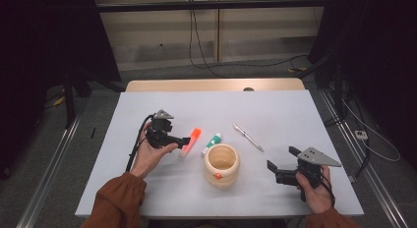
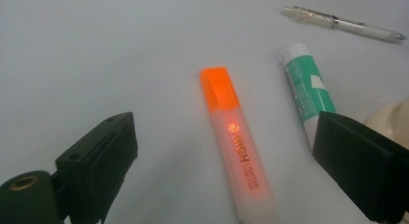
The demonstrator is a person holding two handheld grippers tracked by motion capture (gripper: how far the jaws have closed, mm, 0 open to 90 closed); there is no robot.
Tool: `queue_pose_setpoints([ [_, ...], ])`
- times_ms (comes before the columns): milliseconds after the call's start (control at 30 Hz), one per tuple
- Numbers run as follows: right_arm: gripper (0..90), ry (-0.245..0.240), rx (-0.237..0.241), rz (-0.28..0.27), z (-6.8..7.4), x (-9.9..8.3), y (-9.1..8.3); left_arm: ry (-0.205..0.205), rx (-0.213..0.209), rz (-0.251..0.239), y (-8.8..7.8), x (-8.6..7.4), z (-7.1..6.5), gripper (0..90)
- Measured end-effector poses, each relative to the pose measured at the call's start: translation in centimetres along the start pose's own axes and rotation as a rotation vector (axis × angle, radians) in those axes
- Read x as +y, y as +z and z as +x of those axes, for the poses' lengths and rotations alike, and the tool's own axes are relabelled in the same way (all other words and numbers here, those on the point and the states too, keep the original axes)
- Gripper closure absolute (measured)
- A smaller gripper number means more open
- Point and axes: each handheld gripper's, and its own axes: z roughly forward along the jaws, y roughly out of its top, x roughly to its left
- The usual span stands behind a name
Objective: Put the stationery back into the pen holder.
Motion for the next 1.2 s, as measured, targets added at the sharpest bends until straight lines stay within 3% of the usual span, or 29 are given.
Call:
queue_pose_setpoints([
  [133, 3.9, 0.001, 0.002, 0.001, 0.0, 0.0, 0.0, -0.022, -0.013, 0.027, 0.8, 0.8, -0.3, 12.1],
  [333, 3.8, -0.001, 0.003, 0.0, 0.0, 0.0, 0.0, -0.026, 0.009, 0.083, 2.1, 1.5, -0.8, 15.8],
  [533, 3.8, -0.005, 0.006, 0.001, 0.0, 0.0, 0.0, -0.063, 0.028, 0.131, 3.5, 2.0, -0.5, 18.7],
  [667, 3.9, -0.004, 0.006, 0.0, 0.0, 0.0, 0.0, -0.088, 0.02, 0.167, 4.4, 2.1, -0.4, 24.5],
  [733, 3.9, -0.006, 0.007, 0.001, 0.0, 0.0, 0.0, -0.091, 0.01, 0.184, 4.9, 2.2, -0.5, 23.0],
  [800, 3.9, -0.006, 0.008, 0.001, 0.0, 0.0, 0.0, -0.085, 0.013, 0.197, 5.1, 2.3, -0.6, 28.6],
  [833, 3.9, -0.006, 0.008, 0.001, 0.0, 0.0, 0.0, -0.062, 0.025, 0.205, 5.2, 2.4, -0.6, 32.1],
  [1033, 3.9, -0.007, 0.009, 0.002, 0.0, 0.0, 0.0, -0.086, 0.038, 0.232, 5.9, 2.6, -1.0, 38.8],
  [1200, 3.8, -0.008, 0.008, 0.001, 0.0, 0.0, 0.0, -0.075, 0.037, 0.229, 6.2, 2.7, -1.2, 48.9],
])
